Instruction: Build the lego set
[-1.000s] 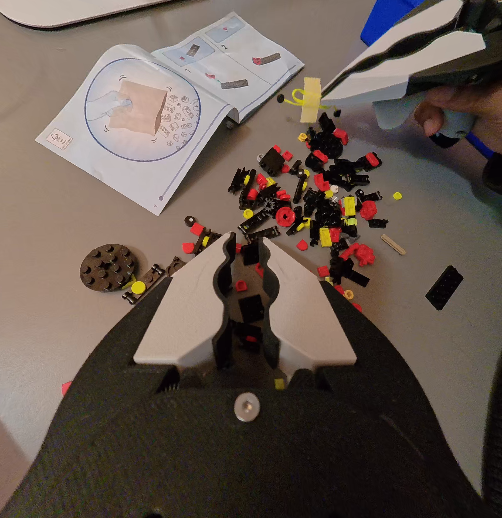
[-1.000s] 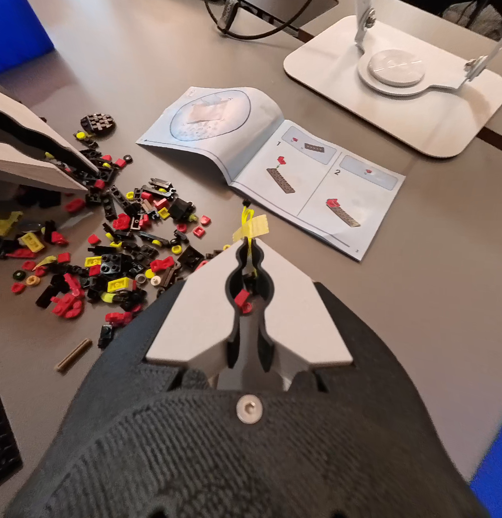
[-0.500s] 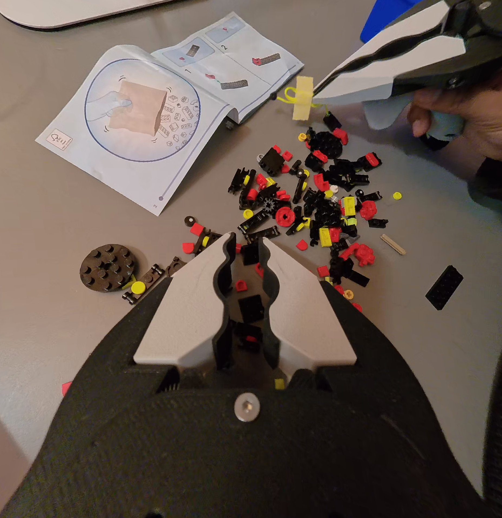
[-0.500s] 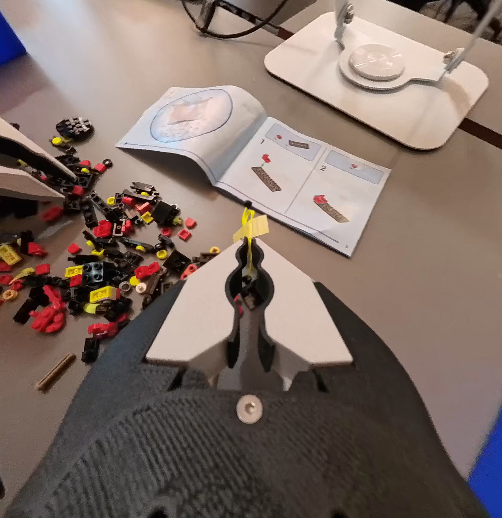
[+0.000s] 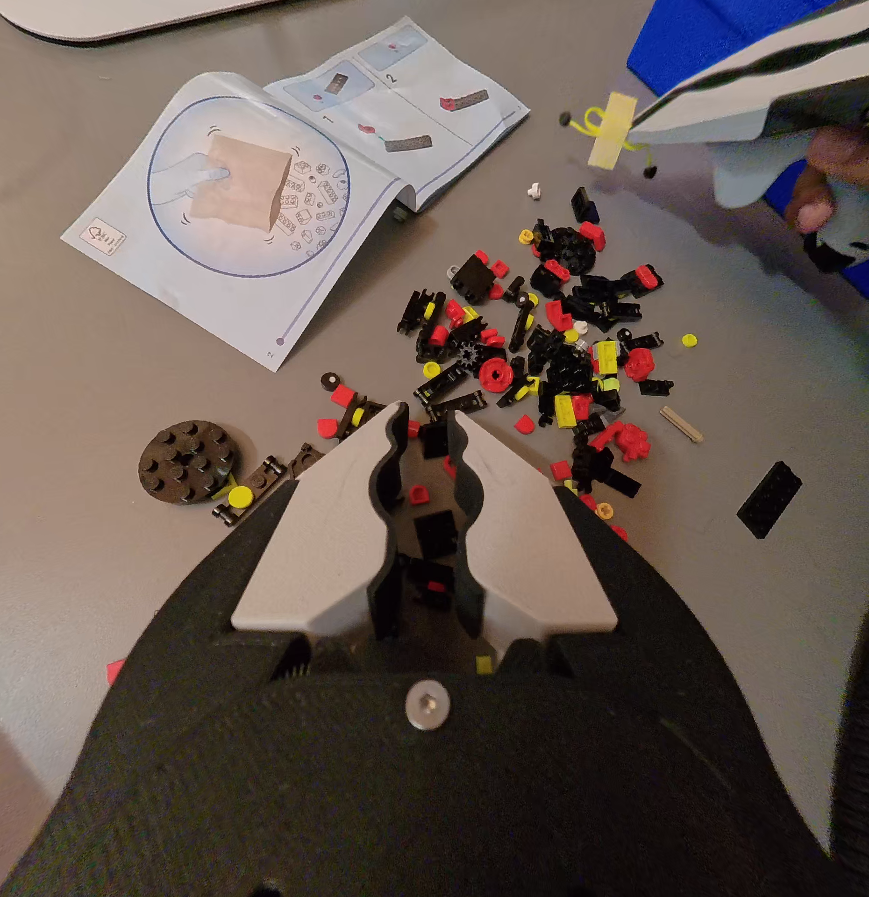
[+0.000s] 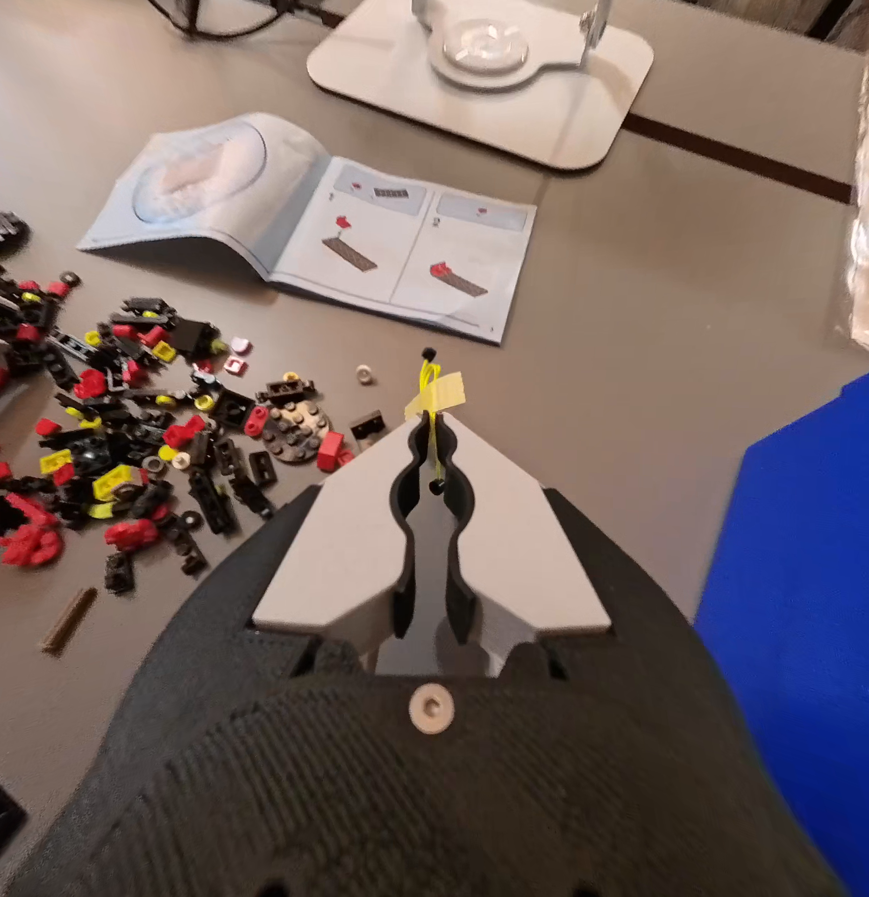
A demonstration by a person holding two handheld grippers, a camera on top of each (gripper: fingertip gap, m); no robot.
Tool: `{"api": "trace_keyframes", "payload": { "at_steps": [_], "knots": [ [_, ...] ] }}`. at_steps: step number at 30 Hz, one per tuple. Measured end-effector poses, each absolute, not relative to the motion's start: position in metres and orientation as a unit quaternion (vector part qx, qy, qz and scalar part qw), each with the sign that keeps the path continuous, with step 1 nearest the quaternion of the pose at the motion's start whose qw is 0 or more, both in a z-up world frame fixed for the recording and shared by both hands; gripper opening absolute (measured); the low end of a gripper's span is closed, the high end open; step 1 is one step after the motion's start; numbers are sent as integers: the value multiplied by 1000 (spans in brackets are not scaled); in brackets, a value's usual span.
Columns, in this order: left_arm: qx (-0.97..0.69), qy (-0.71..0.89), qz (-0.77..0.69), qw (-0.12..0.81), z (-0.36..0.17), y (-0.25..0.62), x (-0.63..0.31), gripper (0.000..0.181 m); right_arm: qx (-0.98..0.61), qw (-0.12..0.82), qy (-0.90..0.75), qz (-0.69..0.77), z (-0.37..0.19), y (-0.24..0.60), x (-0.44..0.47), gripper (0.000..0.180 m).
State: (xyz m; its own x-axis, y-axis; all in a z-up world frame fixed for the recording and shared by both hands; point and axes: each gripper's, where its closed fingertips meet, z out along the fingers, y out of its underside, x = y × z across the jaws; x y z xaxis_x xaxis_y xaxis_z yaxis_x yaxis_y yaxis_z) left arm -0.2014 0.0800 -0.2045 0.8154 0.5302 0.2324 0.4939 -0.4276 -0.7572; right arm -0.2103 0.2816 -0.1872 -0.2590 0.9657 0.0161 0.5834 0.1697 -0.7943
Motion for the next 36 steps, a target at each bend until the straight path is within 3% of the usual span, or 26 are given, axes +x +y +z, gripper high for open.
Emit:
{"api": "trace_keyframes", "payload": {
  "at_steps": [7, 11, 15, 22, 26, 36],
  "knots": [
    [-847, -298, 26, 440, -204, 80, -201, 13, -509, 303, -729, 344, -182, 280, -216, 24],
    [-845, -299, 25, 443, -204, 80, -201, 13, -425, 287, -756, 407, -167, 248, -211, 14],
    [-846, -295, 29, 442, -203, 81, -200, 13, -382, 226, -803, 399, -189, 220, -198, 13],
    [-846, -295, 30, 443, -203, 81, -200, 12, -365, 208, -833, 359, -214, 208, -195, 20],
    [-847, -295, 30, 442, -203, 81, -200, 12, -397, 210, -820, 354, -214, 222, -199, 9],
    [-846, -297, 31, 443, -203, 81, -201, 11, -371, 180, -808, 421, -196, 196, -192, 22]
  ]
}}
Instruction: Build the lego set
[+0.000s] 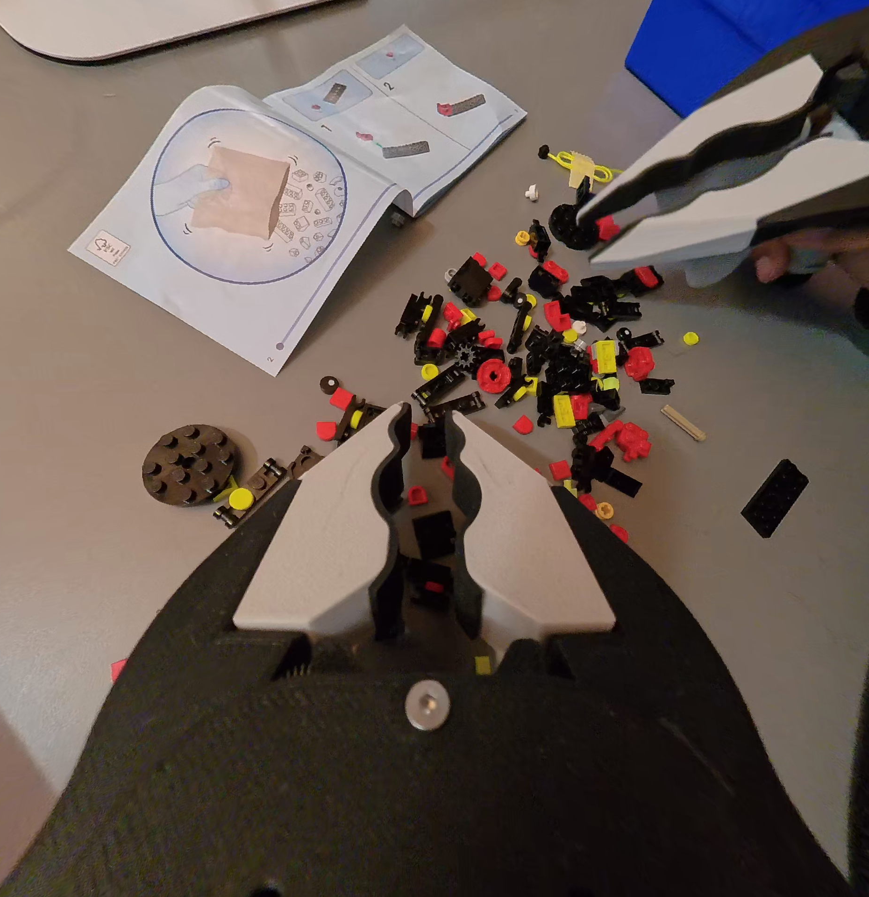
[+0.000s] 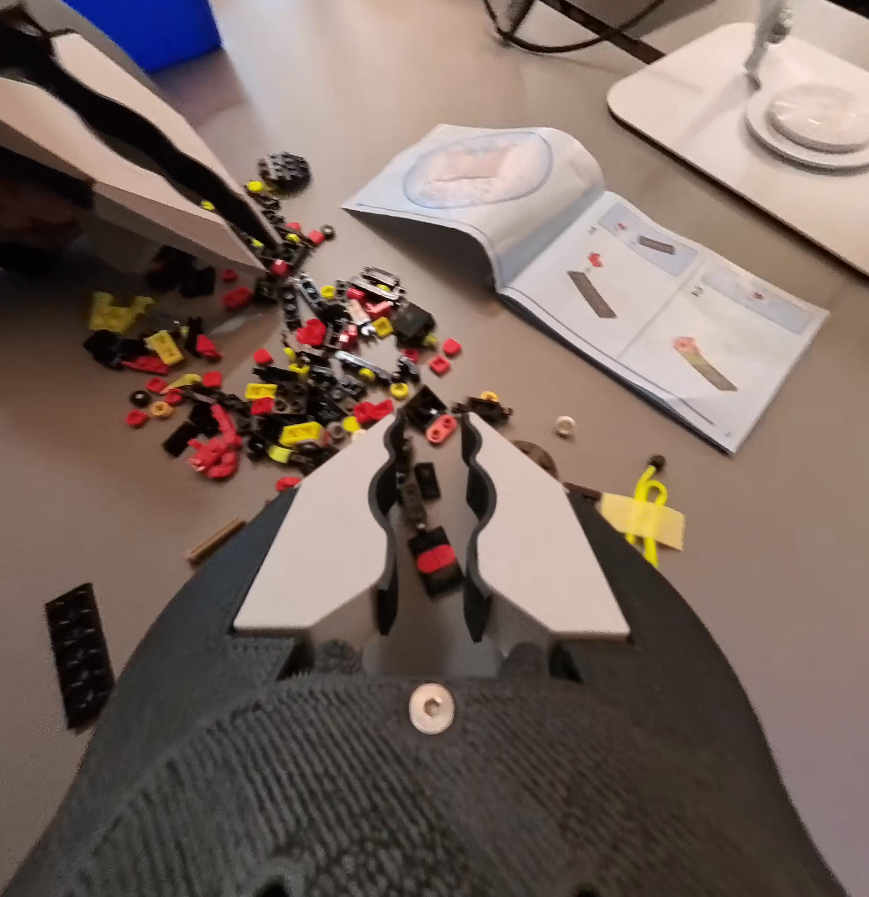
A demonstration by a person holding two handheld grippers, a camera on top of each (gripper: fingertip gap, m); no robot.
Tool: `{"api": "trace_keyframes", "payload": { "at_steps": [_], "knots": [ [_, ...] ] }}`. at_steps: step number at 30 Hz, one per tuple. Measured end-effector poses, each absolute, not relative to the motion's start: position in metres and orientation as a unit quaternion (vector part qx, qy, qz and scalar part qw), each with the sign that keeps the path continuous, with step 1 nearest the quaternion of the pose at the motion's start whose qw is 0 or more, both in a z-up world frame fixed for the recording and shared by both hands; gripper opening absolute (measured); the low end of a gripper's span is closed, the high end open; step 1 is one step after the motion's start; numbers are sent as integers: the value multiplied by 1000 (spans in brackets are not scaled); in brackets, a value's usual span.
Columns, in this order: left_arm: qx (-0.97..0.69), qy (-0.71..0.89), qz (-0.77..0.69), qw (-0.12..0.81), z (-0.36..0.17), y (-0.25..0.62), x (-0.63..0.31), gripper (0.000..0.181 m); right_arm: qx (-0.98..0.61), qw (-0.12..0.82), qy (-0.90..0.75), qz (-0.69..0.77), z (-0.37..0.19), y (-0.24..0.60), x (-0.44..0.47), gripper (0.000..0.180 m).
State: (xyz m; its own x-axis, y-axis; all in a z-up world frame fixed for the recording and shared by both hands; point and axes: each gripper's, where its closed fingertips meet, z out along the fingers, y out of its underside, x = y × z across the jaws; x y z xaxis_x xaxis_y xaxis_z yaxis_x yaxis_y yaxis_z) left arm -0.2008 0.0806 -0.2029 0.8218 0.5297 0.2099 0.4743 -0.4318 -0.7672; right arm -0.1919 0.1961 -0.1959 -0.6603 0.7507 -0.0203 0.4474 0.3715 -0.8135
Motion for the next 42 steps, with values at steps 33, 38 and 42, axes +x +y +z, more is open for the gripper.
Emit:
{"api": "trace_keyframes", "payload": {
  "at_steps": [33, 38, 42],
  "knots": [
    [-805, -362, 134, 451, -185, 40, -237, 0, -348, 142, -802, 464, -178, 157, -173, 24],
    [-815, -358, 113, 442, -192, 43, -232, 0, -354, 142, -794, 474, -177, 159, -176, 23],
    [-816, -358, 126, 435, -193, 40, -235, 0, -365, 135, -780, 490, -172, 163, -179, 21]
  ]
}}
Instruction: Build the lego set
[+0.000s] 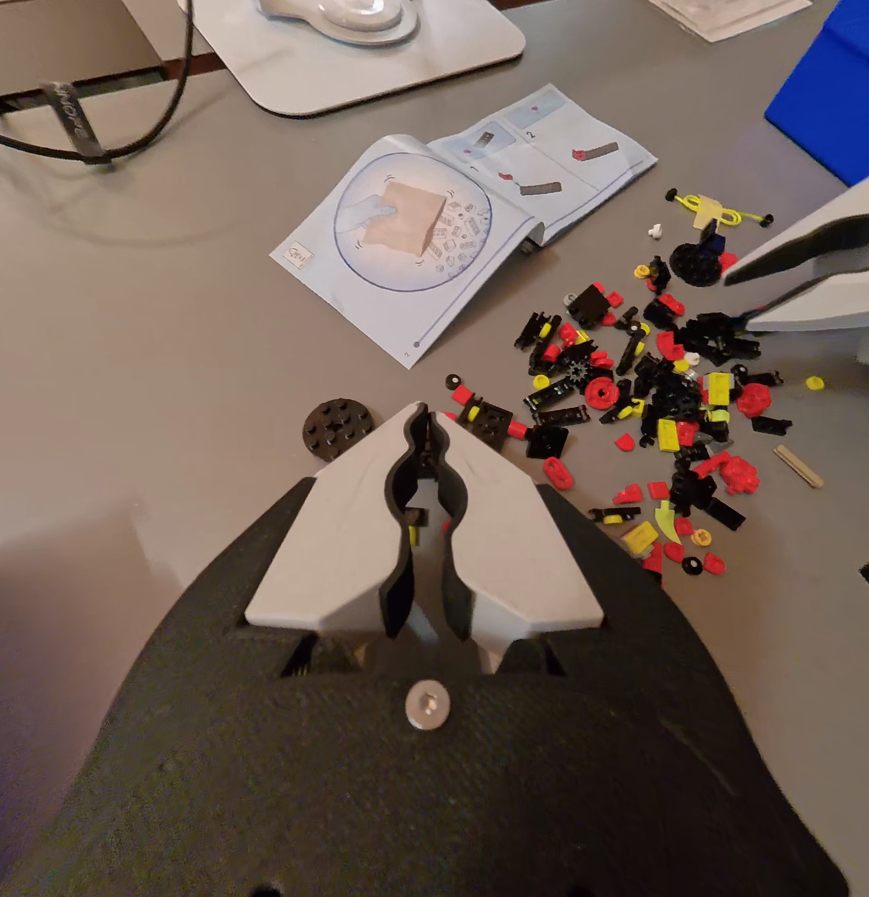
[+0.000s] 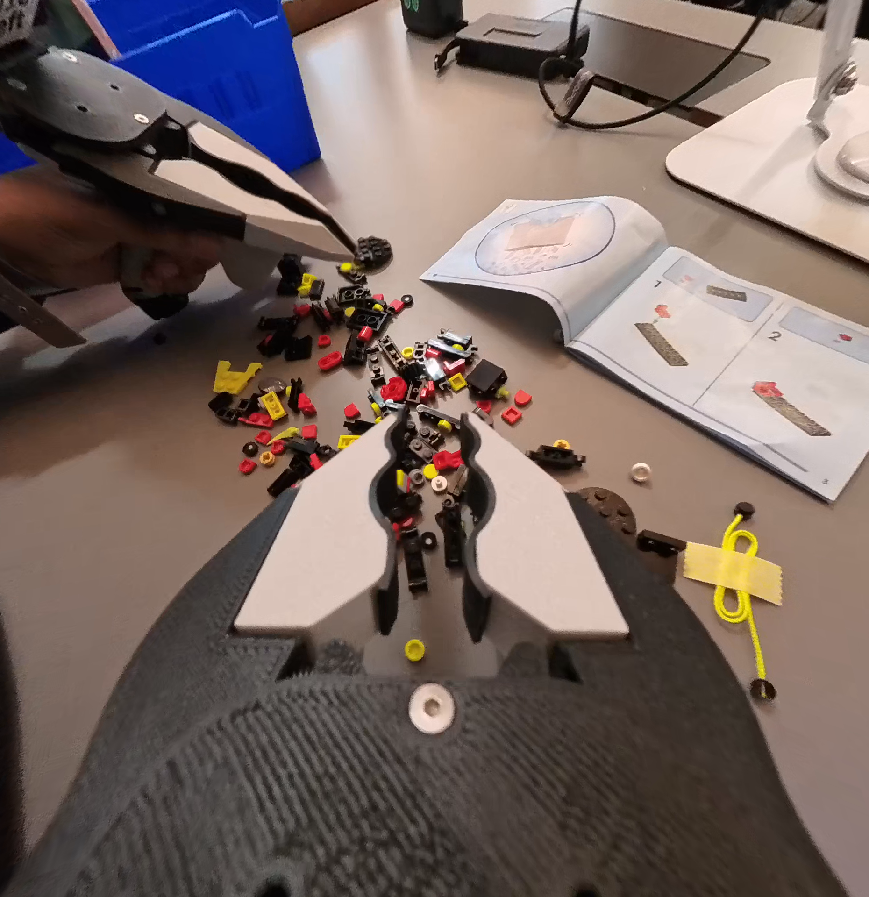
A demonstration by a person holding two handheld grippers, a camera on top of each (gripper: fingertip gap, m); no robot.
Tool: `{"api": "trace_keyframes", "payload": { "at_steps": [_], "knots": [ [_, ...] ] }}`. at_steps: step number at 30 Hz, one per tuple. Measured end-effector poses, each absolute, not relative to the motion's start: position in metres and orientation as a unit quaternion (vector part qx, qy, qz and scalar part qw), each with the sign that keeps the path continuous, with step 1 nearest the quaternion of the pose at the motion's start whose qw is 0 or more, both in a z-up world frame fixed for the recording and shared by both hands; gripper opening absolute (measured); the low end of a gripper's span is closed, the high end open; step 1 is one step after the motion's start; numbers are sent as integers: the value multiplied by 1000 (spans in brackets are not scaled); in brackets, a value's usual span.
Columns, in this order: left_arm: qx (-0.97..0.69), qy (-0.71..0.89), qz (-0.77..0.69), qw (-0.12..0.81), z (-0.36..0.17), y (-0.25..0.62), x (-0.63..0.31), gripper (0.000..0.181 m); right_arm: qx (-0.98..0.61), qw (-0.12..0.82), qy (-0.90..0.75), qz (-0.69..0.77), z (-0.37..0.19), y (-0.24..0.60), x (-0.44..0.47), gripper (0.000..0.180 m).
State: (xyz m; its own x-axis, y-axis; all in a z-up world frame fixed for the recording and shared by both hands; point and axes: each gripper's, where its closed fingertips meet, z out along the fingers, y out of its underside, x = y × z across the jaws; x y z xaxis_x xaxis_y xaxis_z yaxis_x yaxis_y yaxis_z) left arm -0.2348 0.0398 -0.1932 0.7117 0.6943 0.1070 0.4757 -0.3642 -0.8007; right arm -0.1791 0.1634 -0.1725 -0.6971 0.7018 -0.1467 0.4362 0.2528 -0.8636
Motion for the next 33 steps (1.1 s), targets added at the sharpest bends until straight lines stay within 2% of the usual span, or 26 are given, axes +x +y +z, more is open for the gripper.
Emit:
{"api": "trace_keyframes", "payload": {
  "at_steps": [6, 11, 22, 33],
  "knots": [
    [-777, -385, 164, 470, -174, 27, -252, 0, -359, 178, -756, 517, -153, 176, -187, 14],
    [-762, -413, 124, 482, -179, 24, -255, 0, -362, 177, -756, 515, -156, 179, -189, 14],
    [-736, -458, 158, 473, -178, -1, -272, 0, -388, 167, -743, 520, -161, 186, -195, 23],
    [-735, -430, 146, 504, -167, 9, -266, 0, -393, 163, -738, 523, -160, 187, -195, 27]
  ]
}}
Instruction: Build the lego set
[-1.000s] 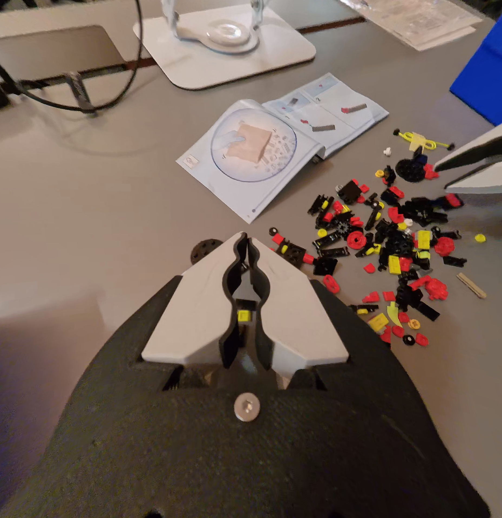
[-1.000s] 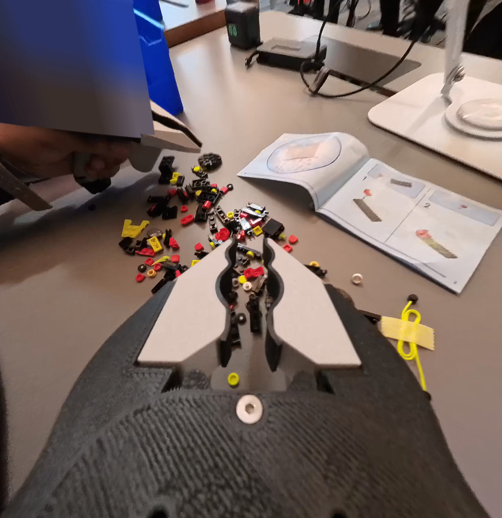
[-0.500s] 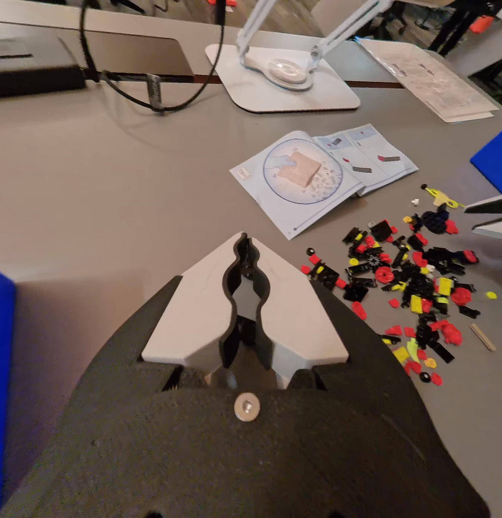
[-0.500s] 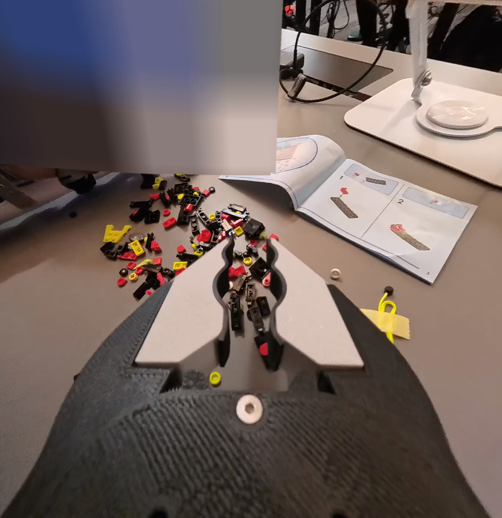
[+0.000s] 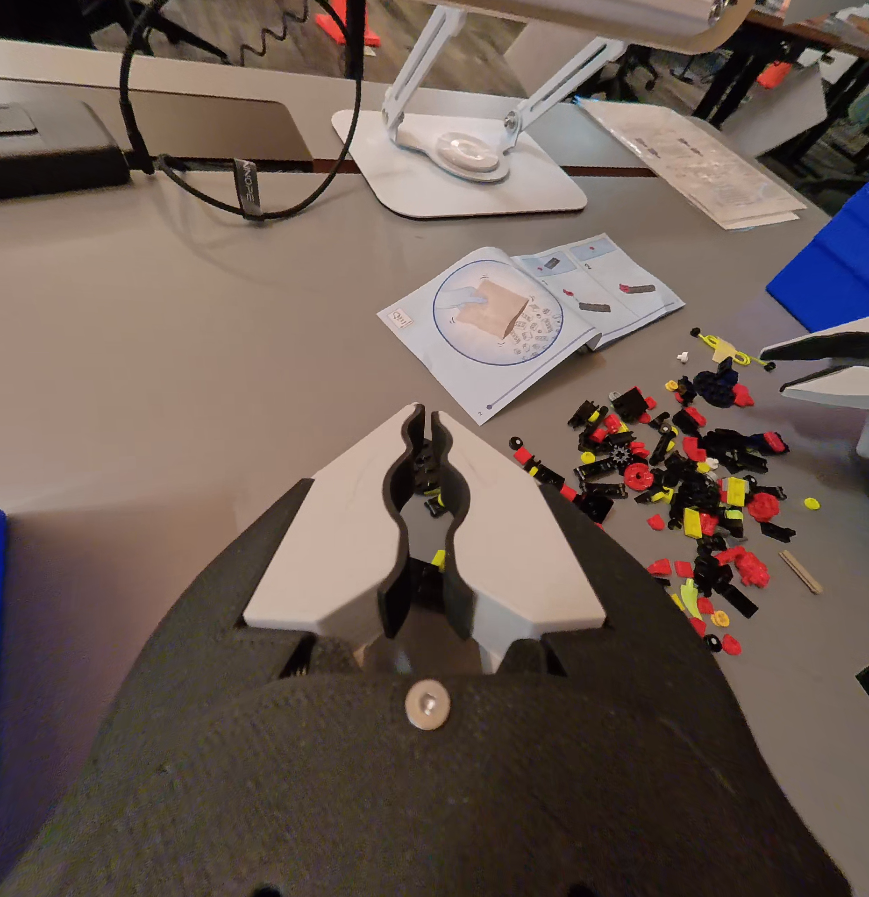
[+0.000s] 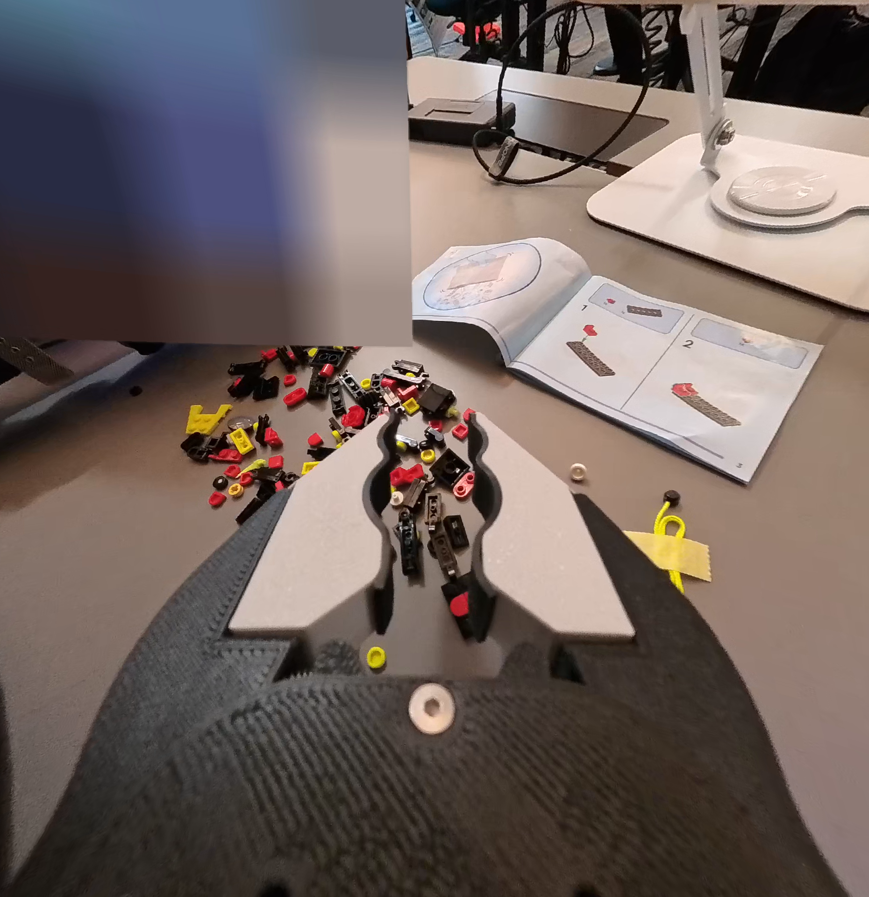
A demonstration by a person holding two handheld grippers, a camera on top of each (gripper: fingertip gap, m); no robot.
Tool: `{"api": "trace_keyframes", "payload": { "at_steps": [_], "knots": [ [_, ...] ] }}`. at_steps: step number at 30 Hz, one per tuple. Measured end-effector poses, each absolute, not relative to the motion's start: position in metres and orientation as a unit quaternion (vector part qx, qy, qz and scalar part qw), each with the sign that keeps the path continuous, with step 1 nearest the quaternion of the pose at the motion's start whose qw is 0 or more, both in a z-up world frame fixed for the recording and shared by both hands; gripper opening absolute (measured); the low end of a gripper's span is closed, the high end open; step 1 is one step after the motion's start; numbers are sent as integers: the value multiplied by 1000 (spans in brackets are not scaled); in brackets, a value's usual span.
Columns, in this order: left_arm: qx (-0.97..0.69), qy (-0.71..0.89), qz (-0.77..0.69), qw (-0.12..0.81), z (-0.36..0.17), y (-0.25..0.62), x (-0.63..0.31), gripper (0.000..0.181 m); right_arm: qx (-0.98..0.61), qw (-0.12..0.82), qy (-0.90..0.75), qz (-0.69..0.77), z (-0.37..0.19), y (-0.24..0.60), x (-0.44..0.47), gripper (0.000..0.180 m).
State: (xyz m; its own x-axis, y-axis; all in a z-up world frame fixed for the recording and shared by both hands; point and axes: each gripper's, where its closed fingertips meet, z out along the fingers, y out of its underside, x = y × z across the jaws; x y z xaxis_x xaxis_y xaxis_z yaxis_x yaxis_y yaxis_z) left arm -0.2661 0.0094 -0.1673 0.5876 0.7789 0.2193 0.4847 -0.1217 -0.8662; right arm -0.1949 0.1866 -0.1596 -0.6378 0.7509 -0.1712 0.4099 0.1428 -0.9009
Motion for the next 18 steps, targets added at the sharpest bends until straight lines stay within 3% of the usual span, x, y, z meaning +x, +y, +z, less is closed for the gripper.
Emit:
{"api": "trace_keyframes", "payload": {
  "at_steps": [18],
  "knots": [
    [-754, -401, 141, 500, -169, 20, -259, 0, -395, 153, -739, 523, -162, 185, -194, 27]
  ]
}}
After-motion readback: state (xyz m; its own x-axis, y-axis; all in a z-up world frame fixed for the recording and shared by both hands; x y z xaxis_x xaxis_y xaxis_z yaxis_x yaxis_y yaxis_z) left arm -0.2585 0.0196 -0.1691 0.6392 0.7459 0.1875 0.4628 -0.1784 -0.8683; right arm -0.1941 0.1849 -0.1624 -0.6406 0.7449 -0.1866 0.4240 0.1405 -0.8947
